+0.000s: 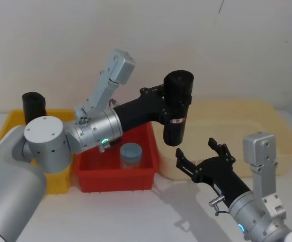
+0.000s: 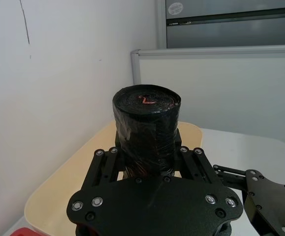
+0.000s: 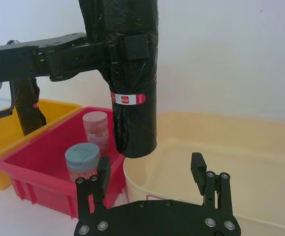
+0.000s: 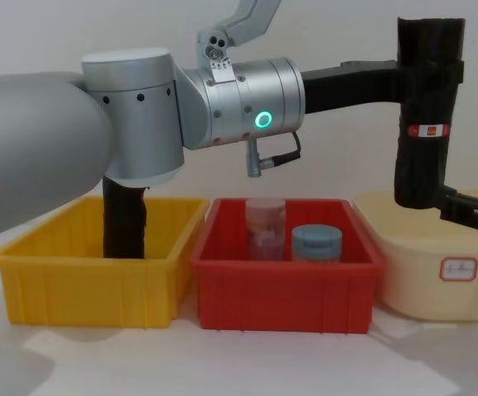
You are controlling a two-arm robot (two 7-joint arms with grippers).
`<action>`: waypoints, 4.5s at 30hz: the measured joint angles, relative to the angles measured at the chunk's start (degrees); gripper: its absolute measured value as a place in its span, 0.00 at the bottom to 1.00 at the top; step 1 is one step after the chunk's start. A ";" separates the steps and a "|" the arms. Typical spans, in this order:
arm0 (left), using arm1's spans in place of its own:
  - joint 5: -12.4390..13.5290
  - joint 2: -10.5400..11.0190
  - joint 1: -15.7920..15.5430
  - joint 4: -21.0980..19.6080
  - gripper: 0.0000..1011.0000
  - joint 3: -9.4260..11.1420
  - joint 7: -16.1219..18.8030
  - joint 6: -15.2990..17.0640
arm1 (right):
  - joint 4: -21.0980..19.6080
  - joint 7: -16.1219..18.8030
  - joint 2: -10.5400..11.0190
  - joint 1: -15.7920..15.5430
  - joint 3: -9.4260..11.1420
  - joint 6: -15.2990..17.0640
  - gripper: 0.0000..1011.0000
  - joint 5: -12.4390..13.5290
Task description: Pick up the garbage bag with the one hand and transfer it to the other hand.
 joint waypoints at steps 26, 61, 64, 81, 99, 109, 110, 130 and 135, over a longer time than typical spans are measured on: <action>-0.82 -0.21 0.22 0.29 0.47 0.06 -0.30 0.28 | 2.46 -1.75 -3.27 3.22 -1.88 1.66 0.99 -3.57; -0.92 -0.24 0.24 0.28 0.47 0.05 -0.32 0.28 | 11.15 -1.31 -8.91 11.92 -2.23 3.26 0.96 -5.07; -0.92 -0.24 0.24 0.28 0.47 0.05 -0.32 0.28 | 11.51 -1.14 -9.10 12.30 -2.22 3.29 0.91 -5.21; -0.91 -0.24 0.24 0.28 0.47 0.05 -0.32 0.28 | 12.44 -0.80 -9.58 13.23 -2.13 3.36 0.50 -5.46; -0.91 -0.24 0.24 0.28 0.94 0.05 -0.33 0.28 | 12.69 -0.67 -9.70 13.49 -2.14 3.35 0.50 -5.54; -0.91 -0.24 0.24 0.28 0.99 0.05 -0.33 0.28 | 13.00 -0.99 -9.97 13.75 -1.55 3.76 0.50 -5.75; -0.91 -0.24 0.24 0.28 0.99 0.06 -0.33 0.28 | 13.09 -1.11 -9.99 13.82 -1.45 3.86 0.50 -5.79; -0.91 -0.24 0.24 0.28 0.99 0.06 -0.33 0.28 | 19.42 -5.71 -8.68 19.17 3.82 4.23 0.49 -8.54; -0.91 -0.24 0.24 0.28 0.99 0.06 -0.33 0.28 | 20.47 -6.71 -8.15 19.85 5.75 3.92 0.49 -8.58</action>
